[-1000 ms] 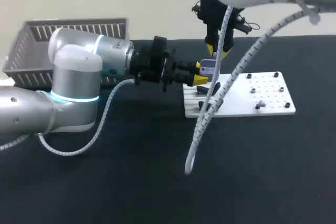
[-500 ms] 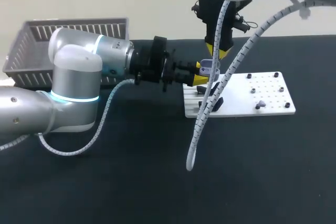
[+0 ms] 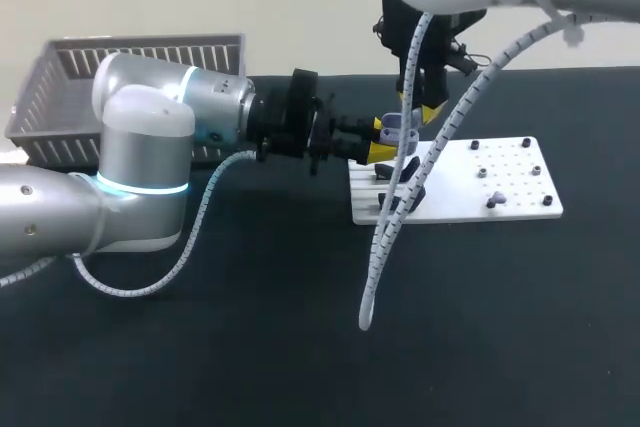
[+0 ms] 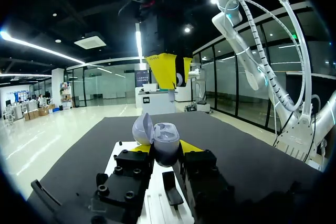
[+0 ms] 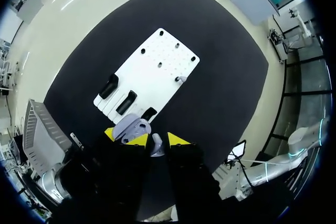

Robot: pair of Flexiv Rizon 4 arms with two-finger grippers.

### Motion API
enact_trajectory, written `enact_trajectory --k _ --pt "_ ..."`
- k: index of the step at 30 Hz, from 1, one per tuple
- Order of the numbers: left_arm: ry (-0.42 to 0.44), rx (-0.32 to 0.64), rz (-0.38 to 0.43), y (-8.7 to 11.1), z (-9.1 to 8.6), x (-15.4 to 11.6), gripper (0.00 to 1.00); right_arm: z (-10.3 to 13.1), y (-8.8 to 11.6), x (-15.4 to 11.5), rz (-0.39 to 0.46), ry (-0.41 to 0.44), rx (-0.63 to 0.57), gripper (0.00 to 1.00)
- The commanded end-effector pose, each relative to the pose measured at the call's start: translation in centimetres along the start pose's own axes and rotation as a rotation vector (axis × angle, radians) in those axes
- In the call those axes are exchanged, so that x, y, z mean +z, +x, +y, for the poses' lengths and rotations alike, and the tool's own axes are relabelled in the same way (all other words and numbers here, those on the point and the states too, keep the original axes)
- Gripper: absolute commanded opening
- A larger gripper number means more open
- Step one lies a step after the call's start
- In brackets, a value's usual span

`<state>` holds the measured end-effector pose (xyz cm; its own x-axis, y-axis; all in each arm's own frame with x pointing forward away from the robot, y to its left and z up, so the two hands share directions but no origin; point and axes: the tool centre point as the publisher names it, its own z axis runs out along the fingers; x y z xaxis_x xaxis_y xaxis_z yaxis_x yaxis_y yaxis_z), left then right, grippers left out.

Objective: Pick up each earbud case from the left stands, insert the matching earbuds, close the lid, and place the case in the box.

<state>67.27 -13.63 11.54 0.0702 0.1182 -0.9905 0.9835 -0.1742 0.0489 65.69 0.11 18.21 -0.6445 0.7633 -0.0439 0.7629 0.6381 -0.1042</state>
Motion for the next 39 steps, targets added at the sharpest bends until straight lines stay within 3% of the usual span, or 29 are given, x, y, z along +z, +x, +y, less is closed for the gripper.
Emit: enact_trajectory --k 1,39 --pt "-0.001 0.002 -0.002 0.1 0.0 0.0 0.0 0.2 0.1 0.4 -0.018 0.003 -0.001 0.0" --pt "-0.001 0.002 -0.002 0.1 0.0 0.0 0.0 1.2 0.1 2.1 0.017 -0.045 -0.022 0.0"
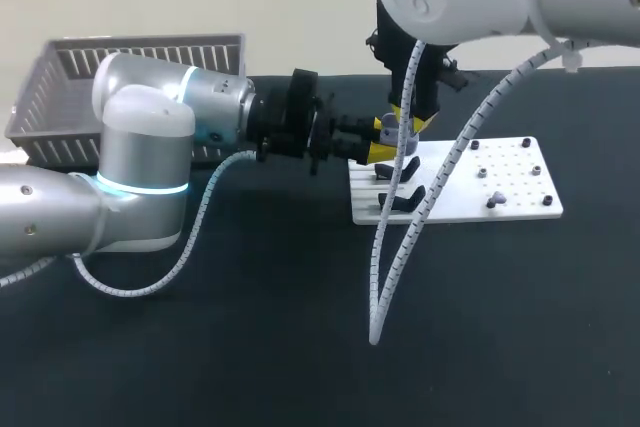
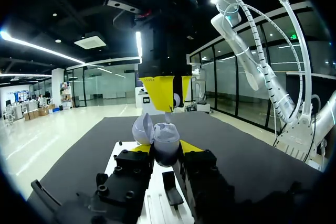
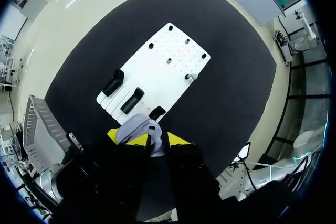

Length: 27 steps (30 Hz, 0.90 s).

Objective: Pick up each earbud case from the left stands, insert the matching earbuds, close the lid, and place the case in the box.

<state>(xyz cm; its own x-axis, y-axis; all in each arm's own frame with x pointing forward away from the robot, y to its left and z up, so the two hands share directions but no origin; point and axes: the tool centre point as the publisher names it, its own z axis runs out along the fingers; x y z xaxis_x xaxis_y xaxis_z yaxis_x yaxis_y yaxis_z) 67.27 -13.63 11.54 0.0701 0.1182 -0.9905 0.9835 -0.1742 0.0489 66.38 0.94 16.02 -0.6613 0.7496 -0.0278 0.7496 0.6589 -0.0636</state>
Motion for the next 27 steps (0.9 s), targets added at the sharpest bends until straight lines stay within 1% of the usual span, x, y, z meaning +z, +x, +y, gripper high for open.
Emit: enact_trajectory --k 1,19,27 --pt "-0.001 0.002 -0.002 0.09 -0.02 -0.02 0.0 -0.09 -0.22 0.06 0.003 -0.004 0.001 0.0" --pt "-0.001 0.002 -0.002 0.09 -0.02 -0.02 0.0 0.41 -0.38 0.65 0.02 0.002 0.001 0.0" --pt "-0.001 0.002 -0.002 0.09 -0.02 -0.02 0.0 0.5 -0.66 0.79 0.012 0.015 0.018 0.0"
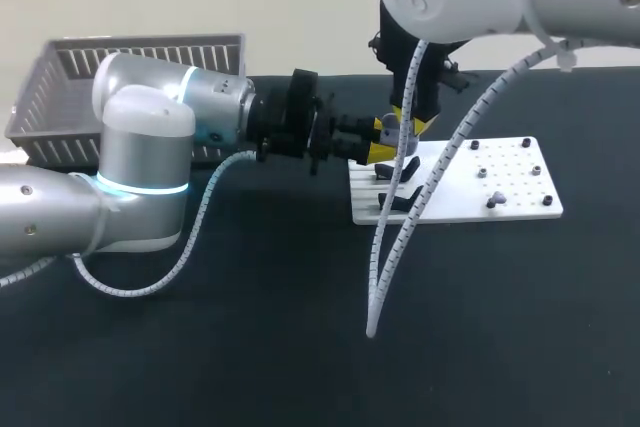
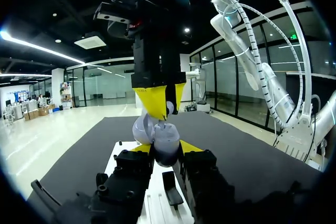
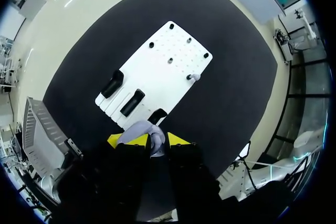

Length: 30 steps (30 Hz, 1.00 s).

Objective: Pick up each earbud case from the left stands, insert the matching earbuds, close the lid, and place the case in the box.

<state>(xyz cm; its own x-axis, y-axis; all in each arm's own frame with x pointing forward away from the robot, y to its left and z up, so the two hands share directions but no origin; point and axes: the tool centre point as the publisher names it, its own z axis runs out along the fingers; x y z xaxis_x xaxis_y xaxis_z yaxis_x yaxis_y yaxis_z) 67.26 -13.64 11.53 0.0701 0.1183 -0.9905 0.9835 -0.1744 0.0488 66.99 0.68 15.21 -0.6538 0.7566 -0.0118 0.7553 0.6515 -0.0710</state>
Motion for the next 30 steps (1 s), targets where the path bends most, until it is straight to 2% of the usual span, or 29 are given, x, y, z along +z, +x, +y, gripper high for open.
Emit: enact_trajectory --k 1,6,7,8,9,10,15,18,21,24,26,28,30 --pt "-0.001 0.002 -0.002 0.1 0.0 0.0 0.0 0.2 -0.1 0.0 -0.005 0.008 0.011 0.0" --pt "-0.001 0.002 -0.002 0.1 0.0 0.0 0.0 0.3 -0.1 0.0 0.014 -0.002 0.018 0.0" --pt "-0.001 0.002 -0.002 0.1 0.0 0.0 0.0 0.3 0.0 0.1 0.026 -0.01 0.018 0.09" --pt "-0.001 0.002 -0.002 0.1 0.0 0.0 0.0 0.3 0.0 0.1 0.036 -0.017 0.018 0.36" --pt "-0.001 0.002 -0.002 0.1 0.0 0.0 0.0 0.4 0.1 0.1 0.042 -0.02 0.02 0.93" --pt "-0.001 0.002 -0.002 0.1 0.0 0.0 0.0 0.3 0.2 0.1 0.048 -0.025 0.023 1.0" --pt "-0.001 0.002 -0.002 0.1 0.0 0.0 0.0 -0.5 1.2 -1.0 0.074 -0.061 0.025 1.0" --pt "-0.001 0.002 -0.002 0.1 0.0 0.0 0.0 -1.6 1.8 -2.0 0.101 -0.11 0.03 1.0" --pt "-0.001 0.002 -0.002 0.1 0.0 0.0 0.0 -3.2 2.1 -3.0 0.122 -0.179 0.015 1.0" --pt "-0.001 0.002 -0.002 0.1 0.0 0.0 0.0 -5.2 2.1 -3.5 0.132 -0.282 -0.019 1.0" --pt "-0.001 0.002 -0.002 0.1 0.0 0.0 0.0 -6.4 2.0 -3.6 0.065 -0.332 -0.054 1.0" --pt "-0.001 0.002 -0.002 0.1 0.0 0.0 0.0 -7.3 2.2 -3.4 -0.018 -0.338 -0.123 1.0" --pt "-0.001 0.002 -0.002 0.1 0.0 0.0 0.0 -8.0 2.4 -3.3 -0.061 -0.35 -0.158 1.0"
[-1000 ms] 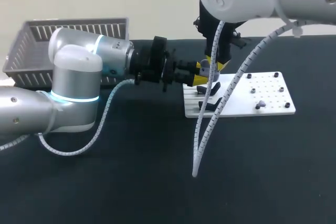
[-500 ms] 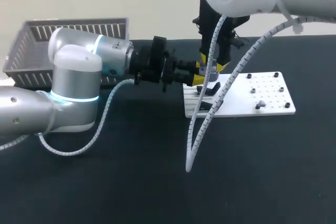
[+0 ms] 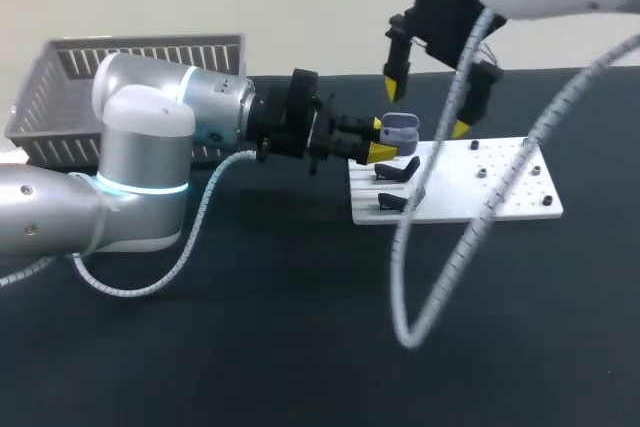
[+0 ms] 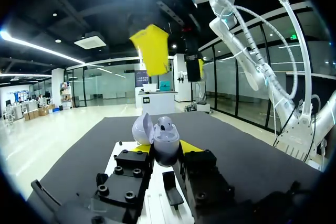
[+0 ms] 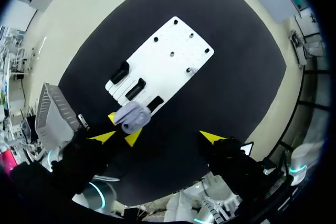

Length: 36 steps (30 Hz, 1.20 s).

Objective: Pick up each earbud case from the left stands, insert the matching earbuds, close the lid, and place the case in the box.

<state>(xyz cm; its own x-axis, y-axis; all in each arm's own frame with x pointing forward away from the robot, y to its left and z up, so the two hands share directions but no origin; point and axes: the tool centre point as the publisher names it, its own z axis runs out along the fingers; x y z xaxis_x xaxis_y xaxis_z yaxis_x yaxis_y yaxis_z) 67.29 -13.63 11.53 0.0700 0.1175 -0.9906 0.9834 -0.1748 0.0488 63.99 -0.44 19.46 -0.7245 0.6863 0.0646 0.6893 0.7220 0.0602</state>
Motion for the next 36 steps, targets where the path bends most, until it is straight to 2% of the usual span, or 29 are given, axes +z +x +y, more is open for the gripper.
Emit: enact_trajectory --k 1,4,9,16,17,36 --pt "-0.002 0.002 -0.001 0.1 0.0 0.0 0.0 -4.9 1.8 0.3 -0.158 -0.219 -0.091 1.0" --pt "-0.002 0.002 -0.001 0.1 0.0 0.0 0.0 -5.7 1.7 0.3 -0.214 -0.228 -0.126 1.0" --pt "-0.002 0.002 -0.001 0.1 0.0 0.0 0.0 -7.2 0.2 0.5 -0.246 -0.216 -0.138 1.0" --pt "-0.002 0.002 -0.001 0.1 0.0 0.0 0.0 -8.3 -2.7 1.1 -0.231 -0.181 -0.147 1.0" --pt "-0.002 0.002 -0.001 0.1 0.0 0.0 0.0 -8.3 -3.2 1.2 -0.195 -0.19 -0.151 1.0" --pt "-0.002 0.002 -0.001 0.1 0.0 0.0 0.0 -8.3 -3.2 1.2 -0.195 -0.19 -0.151 1.0"
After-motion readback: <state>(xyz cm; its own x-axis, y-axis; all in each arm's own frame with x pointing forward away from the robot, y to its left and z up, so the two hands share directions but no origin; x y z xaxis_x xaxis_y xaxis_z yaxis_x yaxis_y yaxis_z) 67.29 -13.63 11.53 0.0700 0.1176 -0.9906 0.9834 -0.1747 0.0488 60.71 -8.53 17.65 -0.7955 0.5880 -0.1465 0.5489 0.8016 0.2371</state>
